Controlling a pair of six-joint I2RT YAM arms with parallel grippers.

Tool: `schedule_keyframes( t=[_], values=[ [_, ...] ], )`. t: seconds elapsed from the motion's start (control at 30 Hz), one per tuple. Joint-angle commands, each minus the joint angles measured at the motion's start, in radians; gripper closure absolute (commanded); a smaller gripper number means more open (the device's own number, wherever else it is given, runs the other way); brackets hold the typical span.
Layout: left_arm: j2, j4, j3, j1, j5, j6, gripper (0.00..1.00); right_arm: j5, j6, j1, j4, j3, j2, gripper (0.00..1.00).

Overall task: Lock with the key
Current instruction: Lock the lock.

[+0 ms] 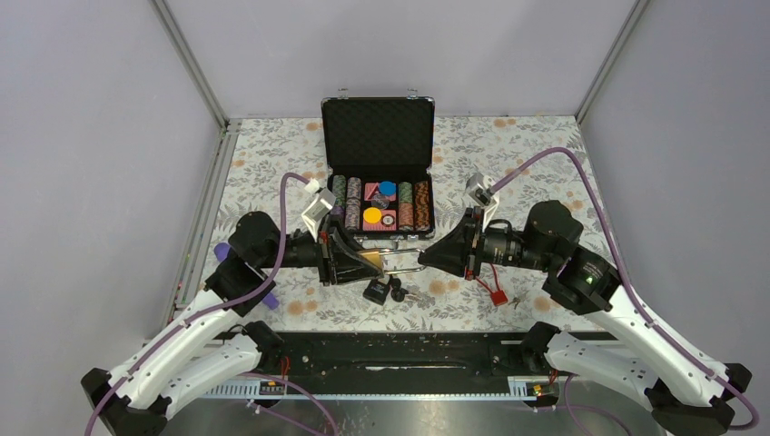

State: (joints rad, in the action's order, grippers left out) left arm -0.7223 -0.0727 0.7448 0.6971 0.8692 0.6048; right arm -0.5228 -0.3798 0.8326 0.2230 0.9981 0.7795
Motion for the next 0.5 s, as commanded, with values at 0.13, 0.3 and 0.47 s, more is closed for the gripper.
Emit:
schedule_keyframes(
  t=[0.13, 0.3, 0.47],
  values=[
    [0.001, -0.192, 0.034, 0.004, 0.044, 0.075, 1.0, -0.056, -0.064, 0.002, -0.115, -0.023, 0.043, 1.0],
    [-0.001, -0.192, 0.021, 0.009, 0.021, 0.097, 1.0, -0.061, -0.129, 0.003, -0.213, -0.055, 0.089, 1.0],
    [-0.03, -0.168, 0.028, 0.015, -0.006, 0.1, 1.0, -0.067, -0.168, 0.012, -0.289, -0.062, 0.123, 1.0]
  ],
)
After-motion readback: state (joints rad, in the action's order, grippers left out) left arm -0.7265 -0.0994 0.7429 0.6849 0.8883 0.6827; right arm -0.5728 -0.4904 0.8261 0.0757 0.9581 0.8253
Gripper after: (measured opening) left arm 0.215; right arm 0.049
